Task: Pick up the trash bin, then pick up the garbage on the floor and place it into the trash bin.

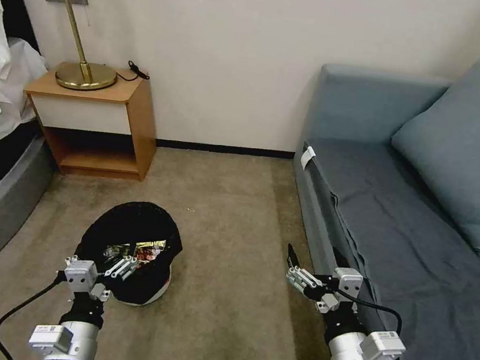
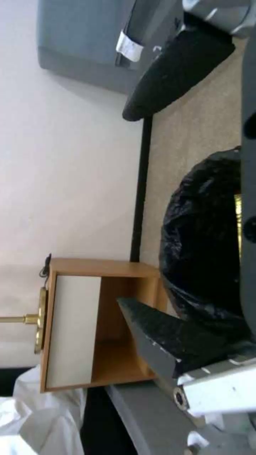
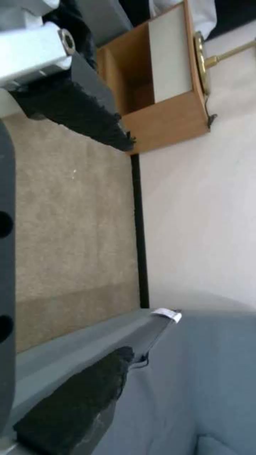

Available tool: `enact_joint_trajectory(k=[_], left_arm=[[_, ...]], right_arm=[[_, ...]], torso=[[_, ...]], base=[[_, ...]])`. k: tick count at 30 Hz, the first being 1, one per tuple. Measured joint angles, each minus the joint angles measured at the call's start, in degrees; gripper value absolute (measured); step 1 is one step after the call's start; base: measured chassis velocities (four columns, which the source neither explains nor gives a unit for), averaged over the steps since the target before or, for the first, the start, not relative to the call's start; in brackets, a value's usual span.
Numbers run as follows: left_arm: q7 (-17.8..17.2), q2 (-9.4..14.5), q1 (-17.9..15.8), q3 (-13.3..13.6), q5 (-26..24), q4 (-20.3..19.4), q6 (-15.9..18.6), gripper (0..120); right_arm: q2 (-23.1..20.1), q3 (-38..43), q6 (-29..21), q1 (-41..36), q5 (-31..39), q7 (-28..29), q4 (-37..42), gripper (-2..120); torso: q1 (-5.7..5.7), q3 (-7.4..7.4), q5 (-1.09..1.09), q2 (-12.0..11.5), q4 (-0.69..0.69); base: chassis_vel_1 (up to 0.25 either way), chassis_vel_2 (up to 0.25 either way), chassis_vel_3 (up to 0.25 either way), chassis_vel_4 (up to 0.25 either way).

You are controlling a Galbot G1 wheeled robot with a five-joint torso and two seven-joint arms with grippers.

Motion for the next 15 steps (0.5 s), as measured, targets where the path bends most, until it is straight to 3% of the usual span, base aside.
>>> enact_joint_trajectory(k=[6,14,15], left_arm=[[0.01,0.0,0.0,-0.01,-0.01,0.01,0.02,100],[0.01,0.0,0.0,-0.02,-0.01,0.01,0.02,100],[0.01,0.0,0.0,0.0,-0.01,0.02,0.03,100]], right_arm=[[0.0,-0.01,0.0,-0.01,0.02,0.01,0.02,100],[0.0,-0.01,0.0,-0.01,0.02,0.01,0.02,100],[-0.01,-0.01,0.0,-0.02,0.02,0.01,0.02,100]], torso=[[0.0,0.0,0.01,0.0,-0.01],[0.0,-0.01,0.03,0.0,-0.01],[0.0,0.0,-0.06,0.0,0.0]], base=[[0.192,-0.179,-0.189,0.19],[0.261,-0.271,-0.258,0.257],[0.281,-0.32,-0.313,0.295]])
